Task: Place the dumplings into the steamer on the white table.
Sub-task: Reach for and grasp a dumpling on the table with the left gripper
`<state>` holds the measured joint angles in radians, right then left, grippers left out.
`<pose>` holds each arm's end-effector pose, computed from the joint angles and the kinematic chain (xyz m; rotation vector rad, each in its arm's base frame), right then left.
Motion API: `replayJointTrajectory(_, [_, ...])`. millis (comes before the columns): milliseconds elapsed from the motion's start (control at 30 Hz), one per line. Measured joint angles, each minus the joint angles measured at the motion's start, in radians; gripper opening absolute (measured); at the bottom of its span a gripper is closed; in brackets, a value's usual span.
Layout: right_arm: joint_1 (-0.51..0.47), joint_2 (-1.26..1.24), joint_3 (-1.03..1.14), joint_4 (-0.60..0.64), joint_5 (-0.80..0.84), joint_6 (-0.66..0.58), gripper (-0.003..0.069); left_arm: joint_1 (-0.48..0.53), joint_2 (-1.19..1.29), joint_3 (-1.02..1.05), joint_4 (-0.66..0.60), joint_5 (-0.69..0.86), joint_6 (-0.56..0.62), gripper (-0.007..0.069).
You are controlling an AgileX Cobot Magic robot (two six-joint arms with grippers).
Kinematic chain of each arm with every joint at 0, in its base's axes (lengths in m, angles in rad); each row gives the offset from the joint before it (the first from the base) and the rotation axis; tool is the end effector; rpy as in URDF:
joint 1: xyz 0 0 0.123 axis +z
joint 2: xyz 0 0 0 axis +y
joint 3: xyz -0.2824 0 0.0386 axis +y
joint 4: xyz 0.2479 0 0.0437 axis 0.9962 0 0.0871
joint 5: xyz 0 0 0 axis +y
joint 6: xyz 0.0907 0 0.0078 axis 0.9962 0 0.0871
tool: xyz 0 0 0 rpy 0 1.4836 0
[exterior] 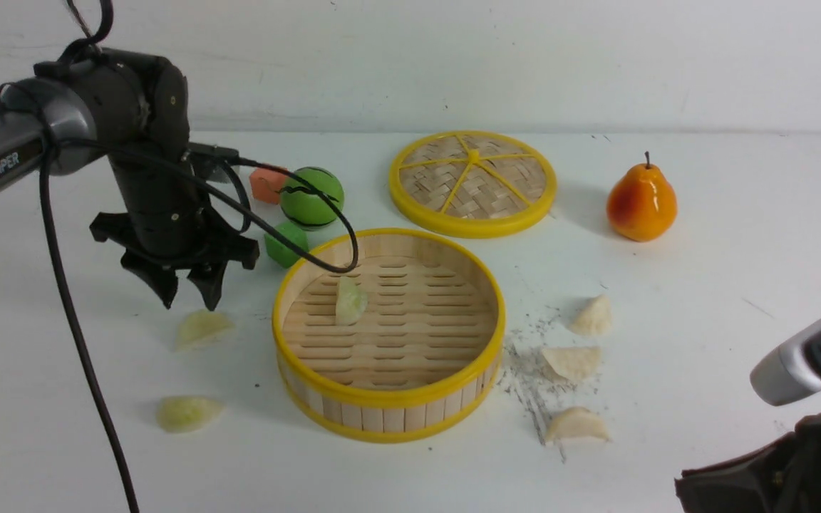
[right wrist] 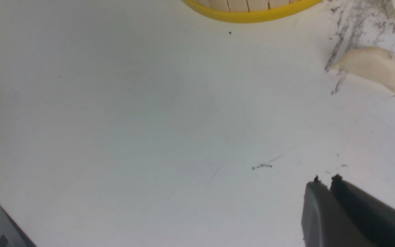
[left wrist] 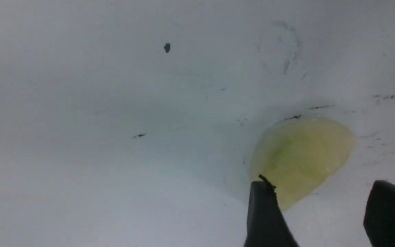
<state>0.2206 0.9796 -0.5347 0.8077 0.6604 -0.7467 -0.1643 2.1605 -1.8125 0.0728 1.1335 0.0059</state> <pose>0.1580 0.0769 0.2504 -0.5384 2.3378 0.6306 0.4479 -0.0682 0.2033 0.2884 2.9452 0.0806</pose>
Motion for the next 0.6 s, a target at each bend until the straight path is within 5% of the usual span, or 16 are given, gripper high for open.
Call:
replayJointTrajectory(167, [0.000, 0.000, 0.000, 0.001, 0.000, 0.000, 0.0042, 0.000, 0.048, 0.000, 0.003, -0.027, 0.008, 0.0378])
replayJointTrajectory(333, [0.000, 0.000, 0.000, 0.001, 0.000, 0.000, 0.0046, 0.000, 0.066, -0.001, 0.010, -0.031, -0.006, 0.0228])
replayJointTrajectory(600, [0.000, 0.000, 0.000, 0.001, -0.001, 0.000, 0.0055, 0.000, 0.011, 0.000, -0.020, -0.033, -0.074, 0.0227])
